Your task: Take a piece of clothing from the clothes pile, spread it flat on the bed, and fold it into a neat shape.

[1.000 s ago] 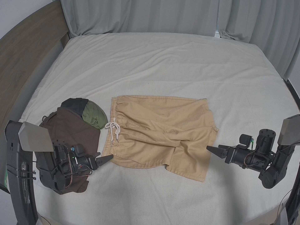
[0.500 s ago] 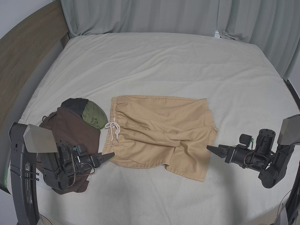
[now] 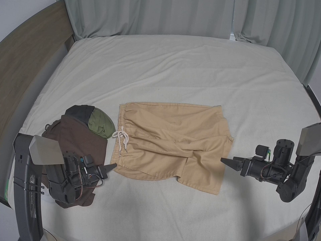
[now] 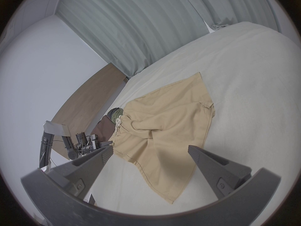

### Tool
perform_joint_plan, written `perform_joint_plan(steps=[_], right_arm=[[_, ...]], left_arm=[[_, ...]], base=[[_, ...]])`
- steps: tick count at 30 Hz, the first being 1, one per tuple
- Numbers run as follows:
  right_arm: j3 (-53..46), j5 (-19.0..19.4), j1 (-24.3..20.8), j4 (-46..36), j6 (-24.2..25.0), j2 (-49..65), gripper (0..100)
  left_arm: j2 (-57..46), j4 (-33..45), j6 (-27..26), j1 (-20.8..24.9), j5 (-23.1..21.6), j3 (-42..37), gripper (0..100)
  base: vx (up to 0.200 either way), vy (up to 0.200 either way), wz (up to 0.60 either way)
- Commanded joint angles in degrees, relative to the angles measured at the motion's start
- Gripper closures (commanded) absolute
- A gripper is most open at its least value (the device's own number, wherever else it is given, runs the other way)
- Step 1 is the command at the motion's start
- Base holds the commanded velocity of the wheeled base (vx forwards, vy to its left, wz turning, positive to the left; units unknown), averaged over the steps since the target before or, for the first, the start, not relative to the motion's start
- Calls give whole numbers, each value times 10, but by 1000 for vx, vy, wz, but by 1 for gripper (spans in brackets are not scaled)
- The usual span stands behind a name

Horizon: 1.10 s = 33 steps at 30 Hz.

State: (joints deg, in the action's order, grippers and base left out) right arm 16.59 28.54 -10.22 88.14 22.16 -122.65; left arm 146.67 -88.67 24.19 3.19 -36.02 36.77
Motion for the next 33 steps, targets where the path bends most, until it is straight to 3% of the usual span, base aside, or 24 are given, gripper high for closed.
perform_joint_plan(steps=[1, 9, 33], right_arm=[[-6, 11, 4, 0, -1, -22, 0], [-27, 41, 16, 0, -76, -109, 0], [9, 40, 4, 0, -70, -203, 0]], left_arm=[[2, -1, -1, 0, -1, 1, 100], [0, -1, -2, -1, 0, 5, 100], [-1, -1, -6, 0, -1, 5, 100]], base=[[0, 0, 0], [0, 0, 0], [0, 0, 0]])
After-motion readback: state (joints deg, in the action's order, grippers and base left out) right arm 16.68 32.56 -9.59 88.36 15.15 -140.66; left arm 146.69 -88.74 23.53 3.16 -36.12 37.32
